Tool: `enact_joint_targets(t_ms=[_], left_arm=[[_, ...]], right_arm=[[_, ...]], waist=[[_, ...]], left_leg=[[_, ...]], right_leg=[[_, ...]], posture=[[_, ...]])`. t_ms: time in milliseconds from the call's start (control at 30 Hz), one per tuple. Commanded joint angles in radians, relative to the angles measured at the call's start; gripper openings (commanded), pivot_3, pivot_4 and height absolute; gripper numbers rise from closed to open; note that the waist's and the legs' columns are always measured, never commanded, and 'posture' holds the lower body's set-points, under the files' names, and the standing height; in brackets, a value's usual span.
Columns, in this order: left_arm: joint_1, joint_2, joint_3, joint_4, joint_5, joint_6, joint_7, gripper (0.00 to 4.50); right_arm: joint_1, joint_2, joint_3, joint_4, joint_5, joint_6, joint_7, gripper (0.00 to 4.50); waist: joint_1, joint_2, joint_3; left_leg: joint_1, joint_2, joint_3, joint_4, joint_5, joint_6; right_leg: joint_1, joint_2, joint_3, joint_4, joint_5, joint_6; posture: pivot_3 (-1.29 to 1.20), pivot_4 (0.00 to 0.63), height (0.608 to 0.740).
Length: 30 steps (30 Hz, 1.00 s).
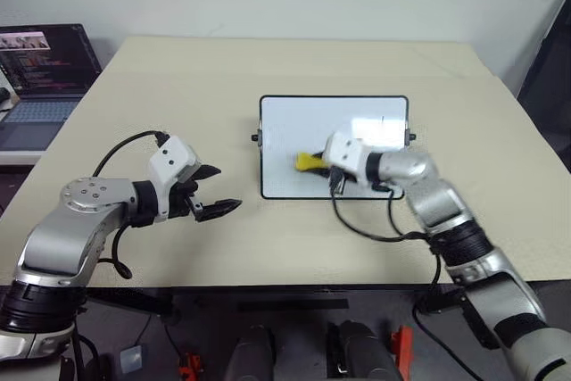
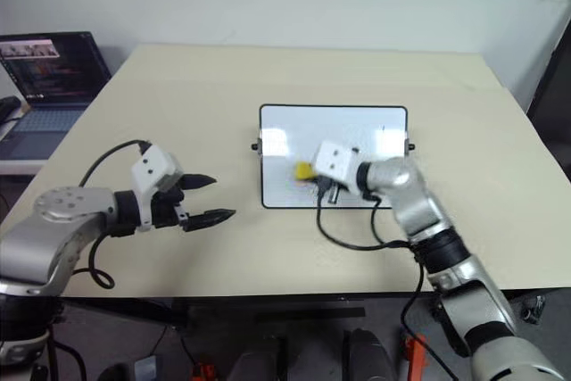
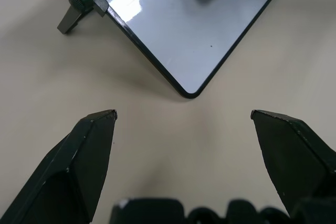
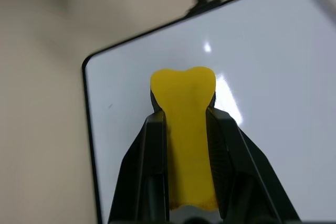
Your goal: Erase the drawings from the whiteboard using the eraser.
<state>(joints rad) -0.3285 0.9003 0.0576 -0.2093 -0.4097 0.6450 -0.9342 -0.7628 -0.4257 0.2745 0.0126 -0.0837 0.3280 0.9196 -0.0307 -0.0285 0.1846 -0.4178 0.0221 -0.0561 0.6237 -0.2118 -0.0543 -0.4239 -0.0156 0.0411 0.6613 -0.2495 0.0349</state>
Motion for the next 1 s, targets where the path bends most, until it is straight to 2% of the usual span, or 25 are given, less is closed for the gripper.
enact_joint_targets(t_ms=[33, 200, 300, 433, 700, 1000], left_arm=[[-0.029, 0.0, 0.022, -0.023, -0.013, -0.01, -0.008, 4.5], [-0.057, 0.013, 0.027, -0.034, -0.02, -0.007, -0.022, 4.5], [-0.082, 0.022, 0.02, -0.032, -0.011, -0.015, -0.033, 4.5], [-0.103, 0.036, 0.007, -0.038, -0.009, -0.002, -0.05, 4.5], [-0.127, 0.053, 0.007, -0.035, -0.006, 0.006, -0.072, 4.5], [-0.12, 0.062, 0.018, -0.047, -0.006, 0.012, -0.069, 4.5]], right_arm=[[0.016, -0.088, -0.079, -0.171, 0.085, 0.106, 0.071, 0.68], [0.086, -0.274, -0.177, -0.275, 0.172, 0.179, 0.149, 0.68], [0.134, -0.384, -0.205, -0.271, 0.161, 0.177, 0.166, 0.68], [0.179, -0.472, -0.219, -0.242, 0.154, 0.144, 0.172, 0.68], [0.196, -0.565, -0.256, -0.171, 0.156, 0.088, 0.172, 0.68], [0.194, -0.603, -0.273, -0.106, 0.171, 0.037, 0.184, 0.68]], waist=[[0.0, 0.0, 0.0], [0.001, 0.0, 0.001], [-0.002, -0.001, 0.005], [-0.006, -0.001, 0.005], [-0.004, -0.001, 0.006], [-0.004, -0.001, 0.006]], left_leg=[[0.0, -0.002, 0.0, 0.0, -0.002, -0.002], [0.0, -0.006, -0.001, -0.001, -0.005, 0.001], [0.0, -0.007, 0.001, 0.001, -0.005, 0.002], [0.002, -0.007, 0.002, 0.002, -0.005, 0.002], [0.002, -0.007, 0.002, 0.004, -0.005, 0.002], [0.002, -0.007, 0.002, 0.005, -0.005, 0.002]], right_leg=[[0.0, 0.001, 0.0, -0.001, 0.0, -0.001], [0.001, 0.0, 0.0, -0.002, -0.004, 0.0], [0.001, -0.001, 0.001, -0.003, -0.007, 0.005], [0.002, -0.001, 0.002, -0.001, -0.006, 0.006], [0.002, -0.001, 0.002, 0.0, -0.006, 0.007], [0.003, -0.001, 0.003, 0.001, -0.006, 0.007]], posture=[[0.0, 0.15, 0.74], [0.0, 0.15, 0.74], [0.0, 0.15, 0.74], [0.0, 0.15, 0.74], [0.0, 0.15, 0.74], [0.0, 0.15, 0.74]])
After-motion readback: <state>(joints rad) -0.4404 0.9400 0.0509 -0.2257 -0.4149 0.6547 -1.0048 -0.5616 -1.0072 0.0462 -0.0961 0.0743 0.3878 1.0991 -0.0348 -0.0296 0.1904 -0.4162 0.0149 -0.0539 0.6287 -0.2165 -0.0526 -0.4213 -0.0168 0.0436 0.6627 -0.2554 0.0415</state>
